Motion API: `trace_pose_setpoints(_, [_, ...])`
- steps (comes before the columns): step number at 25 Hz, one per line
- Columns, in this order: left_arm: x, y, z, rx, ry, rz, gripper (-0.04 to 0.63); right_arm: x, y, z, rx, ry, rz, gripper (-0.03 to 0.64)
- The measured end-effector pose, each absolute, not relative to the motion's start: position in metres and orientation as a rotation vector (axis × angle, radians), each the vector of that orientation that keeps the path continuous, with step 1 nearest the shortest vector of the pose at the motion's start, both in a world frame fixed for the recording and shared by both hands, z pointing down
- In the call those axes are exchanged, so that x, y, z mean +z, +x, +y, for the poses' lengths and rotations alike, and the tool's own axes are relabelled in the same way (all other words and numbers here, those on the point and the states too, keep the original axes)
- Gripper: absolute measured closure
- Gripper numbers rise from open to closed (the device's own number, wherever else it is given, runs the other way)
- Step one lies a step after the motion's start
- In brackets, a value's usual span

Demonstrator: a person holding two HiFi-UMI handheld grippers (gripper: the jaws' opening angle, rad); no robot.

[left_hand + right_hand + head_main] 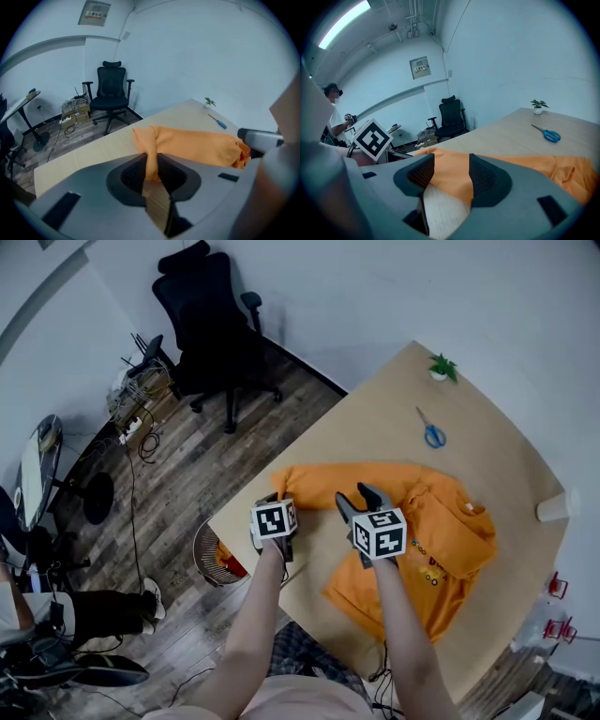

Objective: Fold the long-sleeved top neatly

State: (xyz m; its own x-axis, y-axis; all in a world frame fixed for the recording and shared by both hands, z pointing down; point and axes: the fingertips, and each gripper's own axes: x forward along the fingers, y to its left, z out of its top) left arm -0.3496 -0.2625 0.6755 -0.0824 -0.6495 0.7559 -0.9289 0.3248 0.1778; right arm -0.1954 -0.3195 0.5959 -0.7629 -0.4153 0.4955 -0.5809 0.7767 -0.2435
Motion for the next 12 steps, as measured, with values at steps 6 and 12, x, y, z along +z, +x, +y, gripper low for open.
trace_pose_setpoints(6, [0.639,-0.382,-0.268,0.316,1.4,-1.973,0.537,0.588,-0.16,-0.327,0.559,0.864,-2.532,0.388])
trace_pose_setpoints(12, [0.604,-0.373,-0.289,0.338,1.504,-2.018,0.538,0.584,-0.097,-0.339,0.575,1.022,-2.479,0.39])
